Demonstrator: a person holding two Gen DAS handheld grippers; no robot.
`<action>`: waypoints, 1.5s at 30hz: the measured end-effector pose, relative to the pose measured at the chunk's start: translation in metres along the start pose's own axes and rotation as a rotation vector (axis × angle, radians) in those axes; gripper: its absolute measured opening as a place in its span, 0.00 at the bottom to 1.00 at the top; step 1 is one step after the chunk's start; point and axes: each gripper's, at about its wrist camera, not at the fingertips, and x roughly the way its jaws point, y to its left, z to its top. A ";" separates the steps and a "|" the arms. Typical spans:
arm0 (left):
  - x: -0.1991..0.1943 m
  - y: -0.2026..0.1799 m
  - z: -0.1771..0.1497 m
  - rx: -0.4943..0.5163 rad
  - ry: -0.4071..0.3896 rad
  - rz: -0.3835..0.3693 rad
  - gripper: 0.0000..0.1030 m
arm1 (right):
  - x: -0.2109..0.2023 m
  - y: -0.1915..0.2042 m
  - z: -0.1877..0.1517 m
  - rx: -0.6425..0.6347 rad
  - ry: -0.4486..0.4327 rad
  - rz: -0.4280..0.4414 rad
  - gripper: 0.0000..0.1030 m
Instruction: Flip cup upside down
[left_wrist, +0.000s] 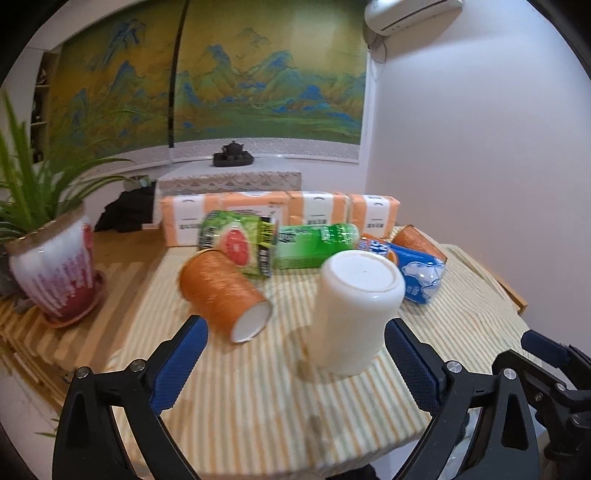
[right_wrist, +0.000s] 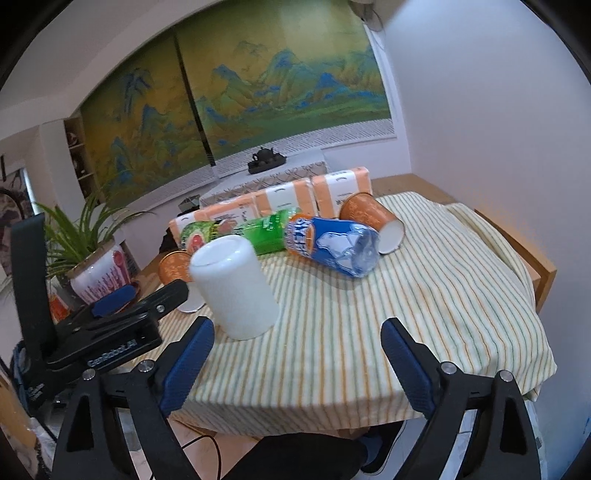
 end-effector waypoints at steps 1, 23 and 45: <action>-0.005 0.003 -0.001 -0.005 -0.002 0.005 0.96 | 0.000 0.002 0.000 -0.008 -0.001 0.004 0.87; -0.097 0.026 -0.028 -0.085 -0.038 0.095 1.00 | -0.019 0.023 -0.011 -0.076 -0.056 0.007 0.97; -0.110 0.026 -0.032 -0.109 -0.050 0.125 1.00 | -0.030 0.034 -0.013 -0.096 -0.083 0.013 0.97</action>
